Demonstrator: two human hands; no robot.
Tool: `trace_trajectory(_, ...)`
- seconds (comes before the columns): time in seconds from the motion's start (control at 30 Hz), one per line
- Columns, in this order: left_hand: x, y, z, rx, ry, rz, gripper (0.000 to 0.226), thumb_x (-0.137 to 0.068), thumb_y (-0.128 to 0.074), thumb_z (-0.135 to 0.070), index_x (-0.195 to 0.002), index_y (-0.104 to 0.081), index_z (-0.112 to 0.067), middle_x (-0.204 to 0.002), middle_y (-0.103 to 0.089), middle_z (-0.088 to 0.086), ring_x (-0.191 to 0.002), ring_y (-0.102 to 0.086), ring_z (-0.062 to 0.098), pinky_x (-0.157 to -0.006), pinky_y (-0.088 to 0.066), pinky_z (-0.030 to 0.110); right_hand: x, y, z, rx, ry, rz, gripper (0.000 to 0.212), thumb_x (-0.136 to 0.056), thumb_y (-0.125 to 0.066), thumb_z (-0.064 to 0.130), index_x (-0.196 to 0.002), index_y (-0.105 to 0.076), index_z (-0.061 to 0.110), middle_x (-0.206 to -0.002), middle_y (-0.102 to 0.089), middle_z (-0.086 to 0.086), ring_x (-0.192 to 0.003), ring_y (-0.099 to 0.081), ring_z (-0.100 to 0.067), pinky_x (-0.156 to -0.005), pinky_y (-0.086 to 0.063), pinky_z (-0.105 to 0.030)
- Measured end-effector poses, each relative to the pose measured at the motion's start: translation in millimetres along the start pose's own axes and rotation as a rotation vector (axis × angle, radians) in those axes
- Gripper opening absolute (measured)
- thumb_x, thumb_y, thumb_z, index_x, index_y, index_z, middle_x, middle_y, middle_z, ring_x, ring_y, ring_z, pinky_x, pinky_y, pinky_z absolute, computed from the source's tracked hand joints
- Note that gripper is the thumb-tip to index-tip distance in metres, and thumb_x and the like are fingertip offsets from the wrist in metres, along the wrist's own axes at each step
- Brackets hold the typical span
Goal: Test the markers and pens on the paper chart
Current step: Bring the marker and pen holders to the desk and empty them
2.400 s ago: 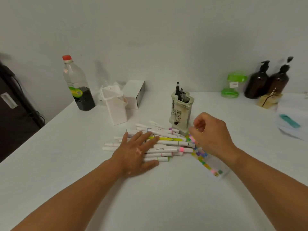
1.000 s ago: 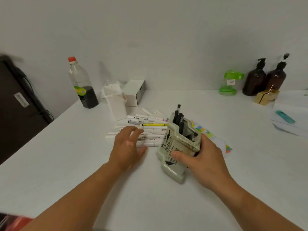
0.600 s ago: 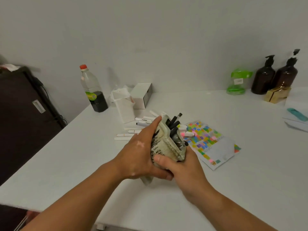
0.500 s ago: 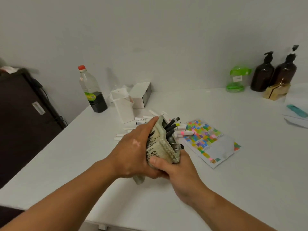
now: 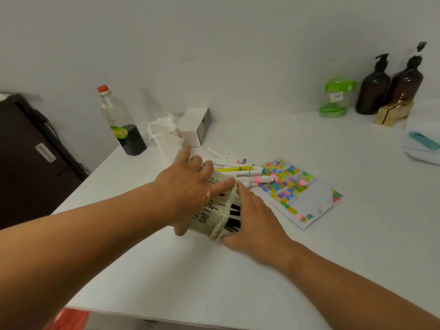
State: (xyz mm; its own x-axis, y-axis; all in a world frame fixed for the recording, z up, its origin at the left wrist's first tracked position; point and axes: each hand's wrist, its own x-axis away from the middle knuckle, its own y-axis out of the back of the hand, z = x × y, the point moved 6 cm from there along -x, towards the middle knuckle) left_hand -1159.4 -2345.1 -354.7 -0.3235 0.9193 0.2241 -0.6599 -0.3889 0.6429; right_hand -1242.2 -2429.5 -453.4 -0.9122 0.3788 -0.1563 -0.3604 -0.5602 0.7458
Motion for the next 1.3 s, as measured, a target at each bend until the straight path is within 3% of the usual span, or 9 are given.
trace_trajectory(0.17, 7.8, -15.7, 6.9, 0.044, 0.017, 0.028, 0.146, -0.049, -0.076, -0.074, -0.15, 0.023, -0.037, -0.147, -0.028, 0.023, -0.126, -0.038, 0.041, -0.112, -0.003, 0.07, -3.0, 0.5, -4.4, 0.241, 0.01, -0.013, 0.101, -0.072, -0.066, 0.067, -0.152, -0.02, 0.026, -0.132, -0.056, 0.001, -0.12, -0.051, -0.022, -0.105, -0.04, -0.043)
trace_trajectory(0.37, 22.6, -44.3, 19.6, 0.226, 0.06, 0.035, 0.146, -0.042, -0.067, -0.078, -0.148, 0.027, -0.044, -0.145, -0.033, 0.012, -0.127, -0.042, 0.034, -0.115, -0.005, 0.066, -14.8, -6.1, 9.1, 0.361, 0.161, 0.008, 0.036, -0.088, -0.062, 0.036, -0.12, -0.049, 0.027, -0.106, -0.064, 0.001, -0.094, -0.057, -0.023, -0.073, -0.039, -0.037)
trace_trajectory(0.5, 48.3, -73.2, 42.7, 0.4, 0.181, 0.052, 0.145, -0.036, -0.061, -0.081, -0.147, 0.026, -0.048, -0.141, -0.04, 0.001, -0.127, -0.045, 0.027, -0.117, -0.015, 0.06, -18.4, -0.9, -2.8, 0.443, 0.152, 0.064, 0.017, -0.092, -0.055, 0.027, -0.104, -0.043, 0.028, -0.095, -0.063, 0.0, -0.076, -0.049, -0.022, -0.063, -0.037, -0.035)
trace_trajectory(0.7, 75.1, -99.4, 48.7, 0.523, 0.249, 0.006, 0.145, -0.037, -0.065, -0.081, -0.15, 0.02, -0.048, -0.136, -0.044, -0.003, -0.123, -0.049, 0.025, -0.116, -0.023, 0.058, -27.0, 7.7, -12.7, 0.54, 0.12, 0.074, 0.016, -0.09, -0.054, 0.037, -0.098, -0.043, 0.028, -0.089, -0.061, 0.001, -0.072, -0.046, -0.021, -0.058, -0.034, -0.034)
trace_trajectory(0.83, 74.5, -97.5, 52.9, 0.511, 0.218, -0.063, 0.144, -0.037, -0.064, -0.082, -0.154, 0.009, -0.044, -0.133, -0.047, -0.004, -0.119, -0.051, 0.025, -0.112, -0.029, 0.06, -34.2, 4.2, -11.2, 0.547, 0.131, 0.18, 0.028, -0.088, -0.057, 0.052, -0.105, -0.049, 0.031, -0.106, -0.06, 0.001, -0.085, -0.051, -0.02, -0.063, -0.037, -0.033)
trace_trajectory(0.93, 77.1, -98.3, 58.2, 0.677, 0.237, -0.136, 0.144, -0.04, -0.074, -0.078, -0.156, 0.004, -0.041, -0.133, -0.047, -0.009, -0.114, -0.048, 0.014, -0.108, -0.037, 0.053, -35.9, -0.9, -6.6, 0.444, 0.148, 0.265, 0.058, -0.08, -0.061, 0.065, -0.123, -0.046, 0.031, -0.122, -0.054, 0.002, -0.109, -0.052, -0.022, -0.085, -0.046, -0.037)
trace_trajectory(1.07, 86.6, -104.7, 52.5, 0.97, 0.278, -0.293, 0.141, -0.041, -0.087, -0.064, -0.153, -0.004, -0.048, -0.124, -0.035, -0.037, -0.111, -0.036, -0.012, -0.095, -0.037, 0.025, -24.8, -7.9, 10.2, 0.394, 0.214, 0.291, 0.094, -0.07, -0.059, 0.08, -0.147, -0.034, 0.032, -0.142, -0.044, 0.006, -0.131, -0.042, -0.021, -0.111, -0.036, -0.042)
trace_trajectory(1.17, 80.4, -100.0, 47.3, 0.828, 0.22, -0.264, 0.14, -0.043, -0.083, -0.069, -0.156, -0.005, -0.041, -0.131, -0.043, -0.022, -0.111, -0.043, 0.002, -0.096, -0.038, 0.029, -21.3, -9.5, 20.5, 0.317, 0.246, 0.188, 0.078, -0.081, -0.062, 0.068, -0.145, -0.04, 0.029, -0.142, -0.047, 0.005, -0.13, -0.044, -0.02, -0.112, -0.035, -0.037)
trace_trajectory(1.3, 63.6, -72.1, 39.7, 0.374, 0.158, -0.315, 0.138, -0.041, -0.07, -0.076, -0.158, -0.01, -0.034, -0.137, -0.045, 0.013, -0.119, -0.048, 0.035, -0.109, -0.031, 0.062, -20.8, -10.2, 34.9, 0.163, 0.257, 0.064, 0.057, -0.087, -0.065, 0.056, -0.135, -0.052, 0.027, -0.131, -0.056, 0.006, -0.123, -0.049, -0.016, -0.105, -0.04, -0.035)
